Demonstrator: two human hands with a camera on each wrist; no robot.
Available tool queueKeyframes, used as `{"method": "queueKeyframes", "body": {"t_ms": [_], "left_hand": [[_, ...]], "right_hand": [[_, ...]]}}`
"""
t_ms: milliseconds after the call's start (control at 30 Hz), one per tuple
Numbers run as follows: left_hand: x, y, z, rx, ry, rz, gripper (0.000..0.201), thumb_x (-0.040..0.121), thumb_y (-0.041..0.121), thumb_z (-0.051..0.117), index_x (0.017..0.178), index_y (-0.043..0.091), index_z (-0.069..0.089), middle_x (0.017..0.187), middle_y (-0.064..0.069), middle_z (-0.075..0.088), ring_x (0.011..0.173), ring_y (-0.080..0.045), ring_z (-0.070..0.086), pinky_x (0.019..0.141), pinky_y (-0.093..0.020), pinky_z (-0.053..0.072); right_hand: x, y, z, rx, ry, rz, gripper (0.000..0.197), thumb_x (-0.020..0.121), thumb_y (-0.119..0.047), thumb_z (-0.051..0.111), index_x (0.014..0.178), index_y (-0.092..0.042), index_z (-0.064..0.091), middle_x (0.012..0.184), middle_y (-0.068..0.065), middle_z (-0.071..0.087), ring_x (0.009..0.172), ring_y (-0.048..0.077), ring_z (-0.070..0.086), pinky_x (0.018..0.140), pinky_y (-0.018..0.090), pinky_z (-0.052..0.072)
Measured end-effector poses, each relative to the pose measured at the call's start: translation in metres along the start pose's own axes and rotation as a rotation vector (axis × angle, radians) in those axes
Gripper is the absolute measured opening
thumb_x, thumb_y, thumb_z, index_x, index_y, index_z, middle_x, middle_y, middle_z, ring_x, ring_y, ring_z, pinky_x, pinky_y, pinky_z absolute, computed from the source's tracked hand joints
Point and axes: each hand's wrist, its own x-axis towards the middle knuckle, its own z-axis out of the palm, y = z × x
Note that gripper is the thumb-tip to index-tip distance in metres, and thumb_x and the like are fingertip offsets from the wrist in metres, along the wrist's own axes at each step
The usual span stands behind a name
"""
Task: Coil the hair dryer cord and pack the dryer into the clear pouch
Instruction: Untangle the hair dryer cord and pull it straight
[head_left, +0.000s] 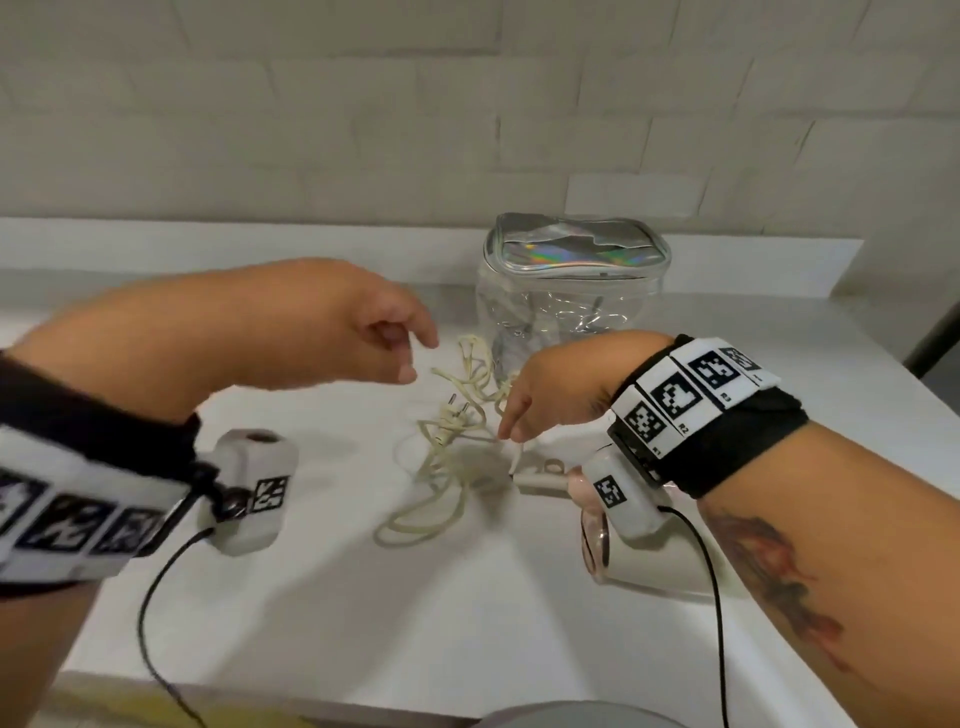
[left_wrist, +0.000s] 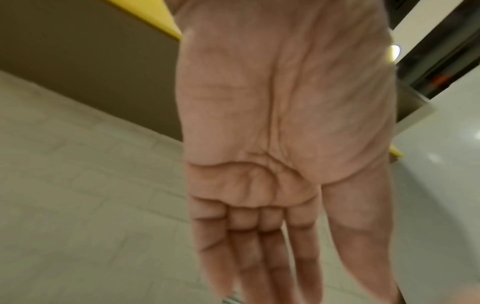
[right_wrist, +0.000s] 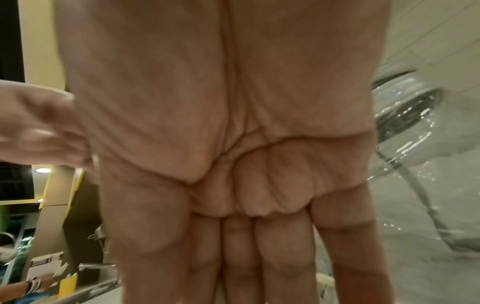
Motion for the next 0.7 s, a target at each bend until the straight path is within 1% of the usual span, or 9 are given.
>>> {"method": "queueKeyframes", "body": {"t_ms": [100,167,233,333,400,467,567,633,700], "left_hand": [[0.076,0.02,0.006,0.129,-0.024,-0.008,0.047,0.081,0.042,0.07,0.125,0.033,0.056,0.124,0.009,0.062,0.108,-0.015,0.06,0.099,-0.038,0.046],[0.114,0.024,0.02,0.233,-0.063,-0.103,0.058,0.083,0.052,0.063,0.135,0.028,0.049,0.136,0.002,0.055,0.109,-0.02,0.056,0.101,-0.039,0.043],[0.14,0.019,0.036,0.268,-0.128,-0.224,0.063,0.083,0.058,0.059,0.132,0.02,0.051,0.128,-0.002,0.059,0.103,-0.024,0.058,0.097,-0.04,0.047],[0.155,0.004,0.055,0.285,-0.267,-0.391,0.064,0.072,0.066,0.064,0.114,0.019,0.061,0.097,-0.001,0.067,0.101,-0.026,0.064,0.094,-0.043,0.05],[0.158,-0.007,0.065,0.226,-0.366,-0.466,0.061,0.065,0.065,0.072,0.104,0.019,0.063,0.109,-0.002,0.068,0.101,-0.027,0.066,0.093,-0.043,0.051],[0.155,-0.011,0.074,0.235,-0.417,-0.464,0.051,0.066,0.058,0.076,0.096,0.018,0.064,0.107,-0.003,0.069,0.099,-0.027,0.067,0.091,-0.042,0.053],[0.153,-0.016,0.084,0.323,-0.457,-0.421,0.044,0.065,0.061,0.074,0.082,0.021,0.066,0.085,0.006,0.067,0.09,-0.021,0.065,0.091,-0.041,0.052],[0.153,-0.022,0.089,0.282,-0.451,-0.397,0.053,0.057,0.066,0.072,0.088,0.023,0.067,0.091,0.006,0.069,0.089,-0.02,0.066,0.089,-0.041,0.052],[0.15,-0.025,0.089,0.157,-0.416,-0.37,0.052,0.06,0.058,0.073,0.096,0.021,0.064,0.094,0.003,0.067,0.089,-0.021,0.066,0.088,-0.042,0.053]], "right_hand": [[0.001,0.002,0.0,0.015,-0.012,0.012,0.032,0.09,-0.041,0.057,0.12,-0.036,0.064,0.122,-0.007,0.067,0.111,0.014,0.06,0.098,0.032,0.043],[0.0,0.003,0.0,0.014,-0.014,0.013,0.033,0.09,-0.041,0.056,0.122,-0.034,0.064,0.122,-0.005,0.067,0.11,0.016,0.06,0.097,0.032,0.044],[-0.001,0.004,0.0,0.032,-0.005,0.013,0.033,0.091,-0.04,0.056,0.122,-0.032,0.064,0.121,-0.004,0.067,0.108,0.016,0.061,0.093,0.03,0.046],[-0.001,0.006,0.0,0.043,0.007,0.02,0.035,0.091,-0.042,0.055,0.122,-0.029,0.064,0.122,-0.003,0.067,0.109,0.018,0.06,0.096,0.034,0.046],[0.002,0.008,-0.001,0.034,0.002,0.032,0.036,0.091,-0.043,0.054,0.12,-0.026,0.065,0.122,-0.002,0.067,0.111,0.02,0.06,0.099,0.037,0.046],[0.005,0.008,-0.002,0.037,0.001,0.048,0.038,0.09,-0.045,0.054,0.117,-0.022,0.066,0.123,0.0,0.067,0.112,0.023,0.061,0.1,0.039,0.046],[0.01,0.008,-0.004,0.043,-0.006,0.067,0.038,0.09,-0.046,0.054,0.116,-0.02,0.067,0.119,0.0,0.068,0.111,0.024,0.062,0.099,0.039,0.047],[0.011,0.009,-0.005,0.052,-0.004,0.064,0.037,0.09,-0.045,0.054,0.117,-0.022,0.066,0.115,-0.001,0.069,0.108,0.022,0.063,0.098,0.038,0.047],[0.013,0.011,-0.005,0.063,0.042,0.056,0.034,0.09,-0.043,0.055,0.117,-0.025,0.067,0.114,-0.005,0.068,0.104,0.019,0.061,0.093,0.034,0.047]]}}
